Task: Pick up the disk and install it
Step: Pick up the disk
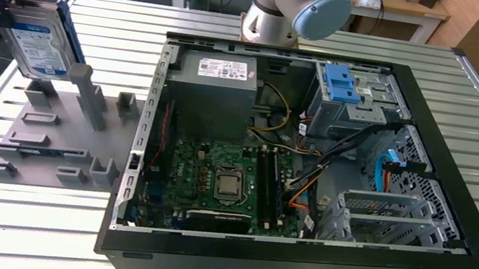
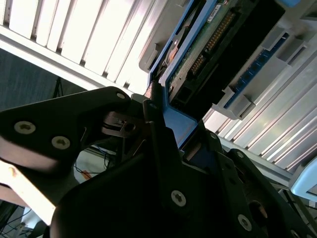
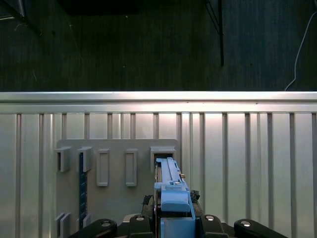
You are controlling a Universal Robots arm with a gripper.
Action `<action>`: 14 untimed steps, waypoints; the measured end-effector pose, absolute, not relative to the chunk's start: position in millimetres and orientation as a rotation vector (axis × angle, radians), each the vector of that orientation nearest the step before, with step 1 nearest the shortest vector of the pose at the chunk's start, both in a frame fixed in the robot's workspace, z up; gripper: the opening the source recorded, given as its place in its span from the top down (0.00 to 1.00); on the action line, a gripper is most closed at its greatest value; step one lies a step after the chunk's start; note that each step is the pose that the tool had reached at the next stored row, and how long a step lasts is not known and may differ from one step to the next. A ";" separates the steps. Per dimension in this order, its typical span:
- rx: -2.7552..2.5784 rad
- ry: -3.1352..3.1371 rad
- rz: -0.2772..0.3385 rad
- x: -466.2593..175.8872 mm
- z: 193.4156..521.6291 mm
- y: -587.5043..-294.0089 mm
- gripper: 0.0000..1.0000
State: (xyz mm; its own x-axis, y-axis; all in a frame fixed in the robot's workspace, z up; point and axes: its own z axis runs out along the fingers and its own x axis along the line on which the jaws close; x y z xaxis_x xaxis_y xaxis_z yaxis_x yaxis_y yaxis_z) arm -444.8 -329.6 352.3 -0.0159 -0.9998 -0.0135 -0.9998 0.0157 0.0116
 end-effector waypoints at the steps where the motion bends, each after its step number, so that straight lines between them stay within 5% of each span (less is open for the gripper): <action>1: -2.203 2.238 0.028 -444.8 352.9 -329.5 0.64; 14: -2.203 2.238 0.028 -444.8 364.3 -329.4 0.64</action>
State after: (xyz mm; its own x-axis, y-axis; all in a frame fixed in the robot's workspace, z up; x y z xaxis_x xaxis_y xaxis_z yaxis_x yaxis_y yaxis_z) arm -444.8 -329.4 364.3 -0.0160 -0.9998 -0.0135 -0.9998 0.0158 0.0117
